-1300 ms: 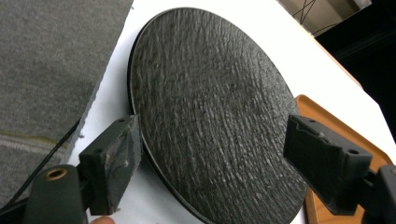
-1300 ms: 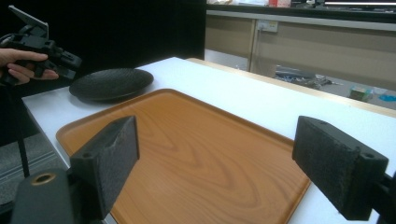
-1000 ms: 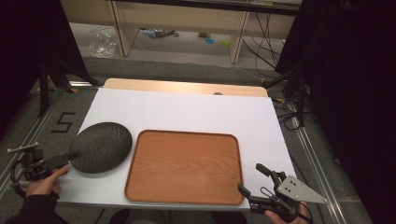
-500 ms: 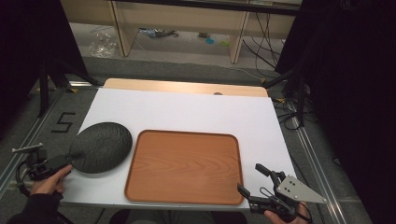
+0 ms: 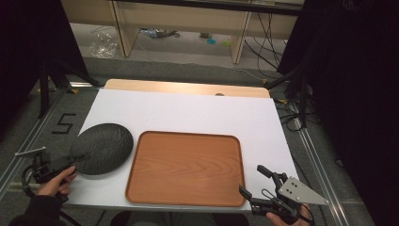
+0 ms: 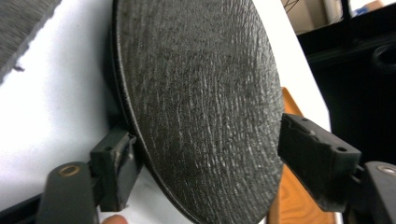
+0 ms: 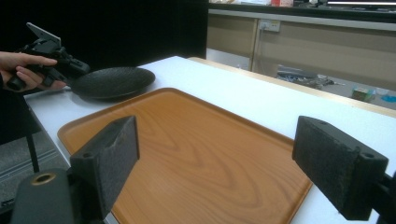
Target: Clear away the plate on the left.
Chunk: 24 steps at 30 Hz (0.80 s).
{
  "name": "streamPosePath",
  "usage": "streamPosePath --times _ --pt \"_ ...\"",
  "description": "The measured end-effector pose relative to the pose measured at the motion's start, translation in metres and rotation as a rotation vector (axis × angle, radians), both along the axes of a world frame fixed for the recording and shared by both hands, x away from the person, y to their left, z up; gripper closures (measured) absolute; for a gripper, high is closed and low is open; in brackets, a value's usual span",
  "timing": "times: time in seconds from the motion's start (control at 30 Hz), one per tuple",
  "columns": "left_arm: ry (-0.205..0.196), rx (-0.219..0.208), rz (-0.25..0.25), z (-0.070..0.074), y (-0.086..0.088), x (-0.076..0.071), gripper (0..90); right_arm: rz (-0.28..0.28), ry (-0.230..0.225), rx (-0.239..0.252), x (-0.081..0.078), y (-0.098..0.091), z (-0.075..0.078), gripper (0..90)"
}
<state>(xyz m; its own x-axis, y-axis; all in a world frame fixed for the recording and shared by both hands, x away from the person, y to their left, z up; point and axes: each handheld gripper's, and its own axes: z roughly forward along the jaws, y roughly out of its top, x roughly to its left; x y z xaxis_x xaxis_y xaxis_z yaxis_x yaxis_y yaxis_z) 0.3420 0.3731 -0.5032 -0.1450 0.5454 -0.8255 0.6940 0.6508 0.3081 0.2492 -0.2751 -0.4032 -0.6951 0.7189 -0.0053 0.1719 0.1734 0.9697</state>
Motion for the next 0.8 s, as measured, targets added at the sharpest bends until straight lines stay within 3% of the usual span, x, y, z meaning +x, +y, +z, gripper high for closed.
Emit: streamPosePath --times 0.1,0.27,0.47,0.53,0.67,0.8 --pt "0.001 -0.038 0.013 -0.004 0.002 -0.002 29.9 0.0 0.001 -0.001 0.0 0.0 0.0 15.9" --pt "-0.005 -0.041 0.061 -0.007 0.0 -0.005 36.7 0.005 0.002 -0.002 0.0 0.0 0.0 16.0" --pt "0.012 -0.063 0.135 -0.014 0.002 -0.011 56.7 0.002 0.017 -0.002 -0.001 0.001 0.0 16.0" --pt "0.022 -0.064 0.146 -0.015 0.002 -0.011 62.8 0.012 -0.004 0.006 0.001 0.001 0.0 16.1" --pt "0.039 -0.061 0.165 -0.018 0.003 -0.013 74.0 0.001 -0.002 -0.003 0.001 0.002 0.002 16.1" --pt "0.036 -0.08 0.174 -0.019 0.004 -0.014 77.0 0.001 0.0 -0.006 0.0 0.001 0.002 16.1"
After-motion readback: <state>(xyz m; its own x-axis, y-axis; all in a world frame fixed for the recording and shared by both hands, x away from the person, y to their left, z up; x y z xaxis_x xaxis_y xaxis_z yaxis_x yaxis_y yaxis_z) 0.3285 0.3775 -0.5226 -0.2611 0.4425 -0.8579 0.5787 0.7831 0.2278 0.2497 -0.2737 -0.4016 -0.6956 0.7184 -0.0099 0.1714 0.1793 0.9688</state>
